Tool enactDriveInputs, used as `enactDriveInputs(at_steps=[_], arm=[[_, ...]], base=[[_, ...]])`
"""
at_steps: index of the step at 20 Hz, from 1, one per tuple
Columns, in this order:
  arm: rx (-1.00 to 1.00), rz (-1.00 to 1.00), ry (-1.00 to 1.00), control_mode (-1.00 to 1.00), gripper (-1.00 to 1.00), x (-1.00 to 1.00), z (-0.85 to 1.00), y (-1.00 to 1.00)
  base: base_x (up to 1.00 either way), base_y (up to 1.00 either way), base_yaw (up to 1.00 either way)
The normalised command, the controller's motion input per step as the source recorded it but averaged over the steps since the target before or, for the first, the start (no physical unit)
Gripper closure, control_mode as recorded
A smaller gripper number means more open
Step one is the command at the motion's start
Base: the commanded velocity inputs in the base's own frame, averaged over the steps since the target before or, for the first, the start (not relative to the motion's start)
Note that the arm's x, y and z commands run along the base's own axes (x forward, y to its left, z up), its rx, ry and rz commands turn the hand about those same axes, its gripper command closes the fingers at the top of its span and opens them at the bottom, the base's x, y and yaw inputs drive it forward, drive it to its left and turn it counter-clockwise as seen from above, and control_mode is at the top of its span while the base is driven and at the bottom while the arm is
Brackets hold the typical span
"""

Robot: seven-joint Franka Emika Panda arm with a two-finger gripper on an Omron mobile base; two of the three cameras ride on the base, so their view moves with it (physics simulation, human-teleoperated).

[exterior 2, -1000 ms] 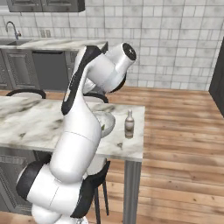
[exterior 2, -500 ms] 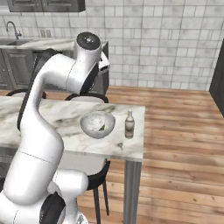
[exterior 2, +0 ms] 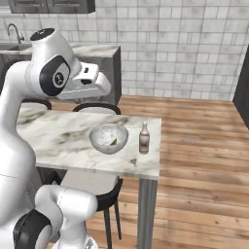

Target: There is a bowl on the dining counter. Grab a lemon wedge from the fridge and place it in the bowl. Then get the liquor bottle and glass cup from the cabinet and place them next to the bowl.

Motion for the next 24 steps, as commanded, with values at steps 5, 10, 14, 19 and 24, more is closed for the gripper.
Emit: enactDriveInputs(at_steps=[5, 10, 14, 19, 24], arm=[[0.08, -0.39, 0.10, -1.00, -1.00, -0.98, 0.12, -0.08], [0.07, -0.10, 0.00, -1.00, -1.00, -0.84, 0.12, 0.00], [0.14, 0.04, 0.00, -1.00, -1.00, -0.64, 0.08, 0.00], [0.14, 0.18, 0.00, -1.00, -1.00, -0.27, 0.00, 0.00], [0.05, 0.11, 0.00, -1.00, -1.00, -0.07, -0.05, 0.00]], base=[[0.00, 0.00, 0.00], [0.00, 0.00, 0.00], [0.00, 0.00, 0.00], [0.00, 0.00, 0.00], [0.00, 0.00, 0.00]])
